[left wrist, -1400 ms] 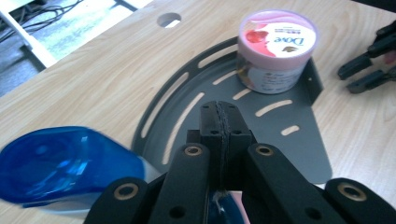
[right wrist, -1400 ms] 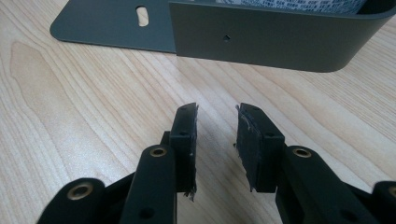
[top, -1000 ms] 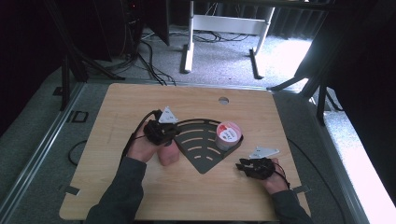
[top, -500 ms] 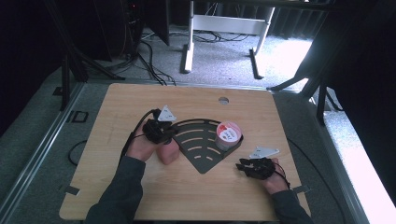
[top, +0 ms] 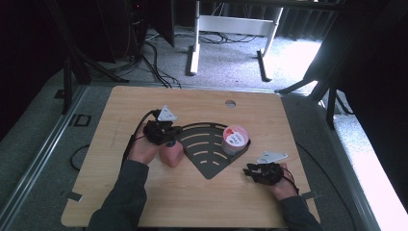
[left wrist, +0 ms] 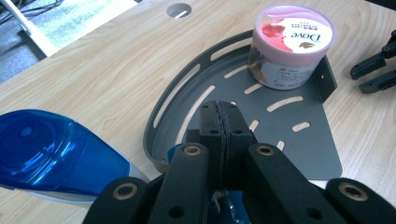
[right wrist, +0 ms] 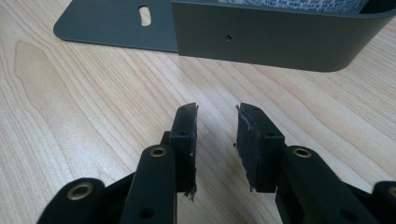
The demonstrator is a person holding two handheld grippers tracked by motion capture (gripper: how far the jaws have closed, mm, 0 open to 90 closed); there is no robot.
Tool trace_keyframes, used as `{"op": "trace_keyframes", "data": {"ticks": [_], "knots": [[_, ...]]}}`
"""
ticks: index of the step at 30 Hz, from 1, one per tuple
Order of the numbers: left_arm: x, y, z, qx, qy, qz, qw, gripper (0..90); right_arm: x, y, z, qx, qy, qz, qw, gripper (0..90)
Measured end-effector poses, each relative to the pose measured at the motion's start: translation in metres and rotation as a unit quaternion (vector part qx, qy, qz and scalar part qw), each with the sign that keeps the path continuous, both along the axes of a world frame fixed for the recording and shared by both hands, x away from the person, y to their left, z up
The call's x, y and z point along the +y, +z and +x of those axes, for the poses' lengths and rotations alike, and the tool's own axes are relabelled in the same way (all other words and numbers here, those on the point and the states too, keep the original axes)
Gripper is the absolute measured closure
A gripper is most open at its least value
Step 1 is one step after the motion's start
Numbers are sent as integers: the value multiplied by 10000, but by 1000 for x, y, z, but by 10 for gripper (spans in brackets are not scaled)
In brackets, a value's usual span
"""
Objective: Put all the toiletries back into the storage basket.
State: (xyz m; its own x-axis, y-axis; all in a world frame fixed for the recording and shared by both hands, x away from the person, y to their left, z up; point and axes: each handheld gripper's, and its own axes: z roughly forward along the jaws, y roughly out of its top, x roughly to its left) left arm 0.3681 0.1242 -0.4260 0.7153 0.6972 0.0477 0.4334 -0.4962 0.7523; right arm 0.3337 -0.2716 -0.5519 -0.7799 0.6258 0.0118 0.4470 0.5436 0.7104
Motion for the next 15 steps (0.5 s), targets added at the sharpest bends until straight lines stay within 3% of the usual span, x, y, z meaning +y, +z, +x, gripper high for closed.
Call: {"op": "trace_keyframes", "data": {"ticks": [15], "knots": [[14, 1, -2, 7, 156, -63, 9999, 885, 0, 0, 0, 7, -3, 4, 10000, 679]]}}
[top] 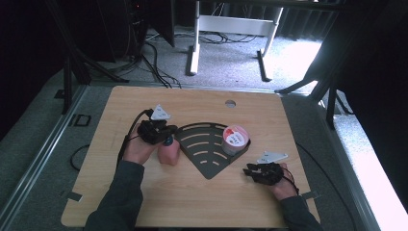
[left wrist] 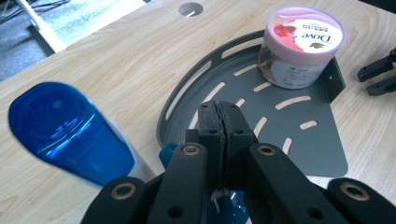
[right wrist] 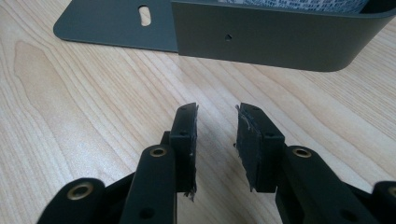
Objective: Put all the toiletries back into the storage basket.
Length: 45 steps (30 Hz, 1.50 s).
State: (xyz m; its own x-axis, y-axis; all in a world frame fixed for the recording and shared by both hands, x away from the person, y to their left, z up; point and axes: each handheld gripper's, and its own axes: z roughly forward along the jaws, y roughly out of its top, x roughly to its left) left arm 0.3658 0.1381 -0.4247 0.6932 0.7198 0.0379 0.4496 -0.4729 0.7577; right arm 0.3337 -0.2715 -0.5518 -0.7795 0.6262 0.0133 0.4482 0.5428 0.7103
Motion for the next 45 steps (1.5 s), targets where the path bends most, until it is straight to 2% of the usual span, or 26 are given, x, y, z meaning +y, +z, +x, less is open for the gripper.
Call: {"op": "trace_keyframes", "data": {"ticks": [4, 10, 13, 15, 16, 18, 20, 22, 26, 27, 28, 32, 39, 45], "knots": [[4, 0, -3, 9, 44, -47, 10000, 878, 0, 0, 0, 1, 0, 2, 10000, 679], [8, 1, -7, 25, 55, 13, 10000, 868, 0, 0, 0, 5, -3, 3, 10000, 680], [9, 2, -9, -19, 4, -9, 10000, 818, 0, 0, 0, 5, 5, 13, 10000, 679], [10, 3, -11, -74, -32, -57, 10000, 741, 0, 0, 0, 7, 6, 15, 10000, 679], [12, 3, -12, -94, -43, -132, 9999, 741, 0, 0, 0, 9, 4, 20, 10000, 679], [17, 4, -15, -112, -50, -289, 9995, 665, 0, 0, 1, 10, 11, 18, 10000, 678], [25, 6, -18, -211, -46, -353, 9991, 631, 0, 0, 1, 16, 20, 18, 10000, 672], [27, 7, -19, -210, -54, -393, 9990, 612, 0, 0, 1, 19, 14, 21, 10000, 670], [35, 7, -23, -234, -45, -400, 9989, 572, 0, 0, 0, 24, 18, 19, 10000, 668], [35, 6, -24, -264, 1, -363, 9990, 502, 0, 0, 1, 22, 15, 27, 10000, 667], [36, 5, -25, -309, 50, -315, 9990, 482, 0, 0, 1, 24, 16, 30, 10000, 666], [37, 0, -24, -209, 23, -290, 9994, 425, 0, 0, 1, 26, 21, 30, 10000, 664], [38, -11, -20, -33, -16, -403, 9992, 345, 0, 0, 1, 27, 29, 27, 10000, 661], [37, -21, -15, 102, -92, -420, 9990, 340, 0, 0, 1, 29, 30, 29, 10000, 660]]}}
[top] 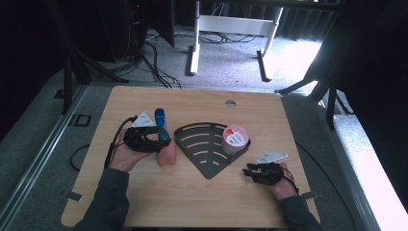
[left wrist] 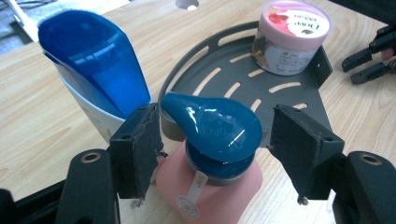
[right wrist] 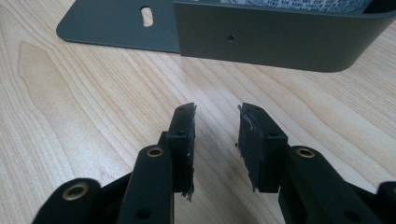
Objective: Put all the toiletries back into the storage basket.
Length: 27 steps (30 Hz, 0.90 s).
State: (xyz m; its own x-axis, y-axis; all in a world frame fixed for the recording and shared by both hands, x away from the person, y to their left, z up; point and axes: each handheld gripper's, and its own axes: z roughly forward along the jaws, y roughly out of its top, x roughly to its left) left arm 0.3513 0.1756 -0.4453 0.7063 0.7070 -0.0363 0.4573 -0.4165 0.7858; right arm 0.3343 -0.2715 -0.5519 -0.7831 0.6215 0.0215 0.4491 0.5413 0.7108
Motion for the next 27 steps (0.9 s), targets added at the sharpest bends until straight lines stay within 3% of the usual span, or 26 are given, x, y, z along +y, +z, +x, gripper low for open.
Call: {"op": "trace_keyframes", "data": {"ticks": [12, 24, 27], "knots": [[-8, -13, 11, 48, -225, -150, 9996, 351, 0, 0, 0, -1, 8, -4, 10000, 656], [-19, -21, 18, 82, -320, -55, 9994, 423, 0, 0, 0, 1, 20, -2, 10000, 651], [-20, -21, 19, 47, -287, -11, 9996, 475, 0, 0, 0, 3, 26, 1, 10000, 646]]}}
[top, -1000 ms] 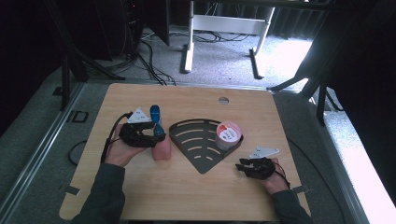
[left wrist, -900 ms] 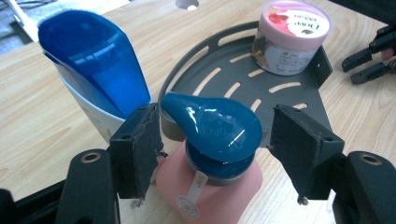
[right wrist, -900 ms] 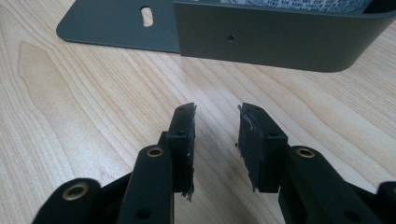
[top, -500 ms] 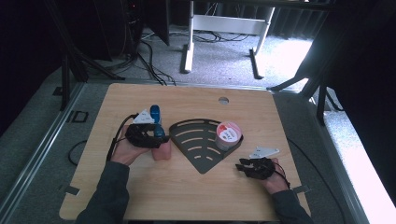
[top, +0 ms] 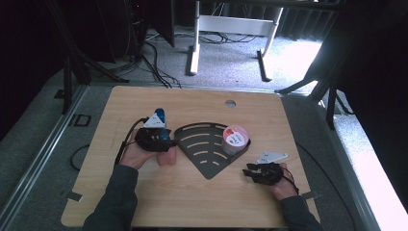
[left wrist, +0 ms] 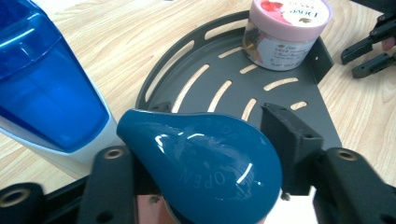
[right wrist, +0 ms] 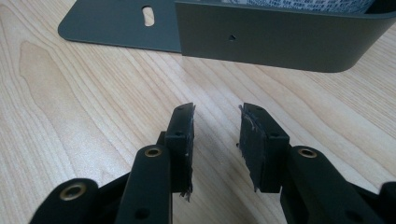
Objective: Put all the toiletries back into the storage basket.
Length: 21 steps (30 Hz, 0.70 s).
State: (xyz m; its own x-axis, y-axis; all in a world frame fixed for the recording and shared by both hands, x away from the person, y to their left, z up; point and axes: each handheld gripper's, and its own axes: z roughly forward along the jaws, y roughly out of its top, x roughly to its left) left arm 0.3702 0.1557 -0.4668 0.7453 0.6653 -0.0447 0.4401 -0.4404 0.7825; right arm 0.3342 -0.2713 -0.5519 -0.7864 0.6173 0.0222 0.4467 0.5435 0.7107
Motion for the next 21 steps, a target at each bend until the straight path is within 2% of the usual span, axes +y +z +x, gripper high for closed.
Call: {"op": "trace_keyframes", "data": {"ticks": [3, 21], "knots": [[2, 1, 0, 1, 33, 3, 10000, 522, 0, 0, 0, 2, 4, 2, 10000, 646], [-1, 3, -4, 6, 165, 84, 9998, 531, -1, 0, 0, 20, 16, 30, 10000, 639]]}}
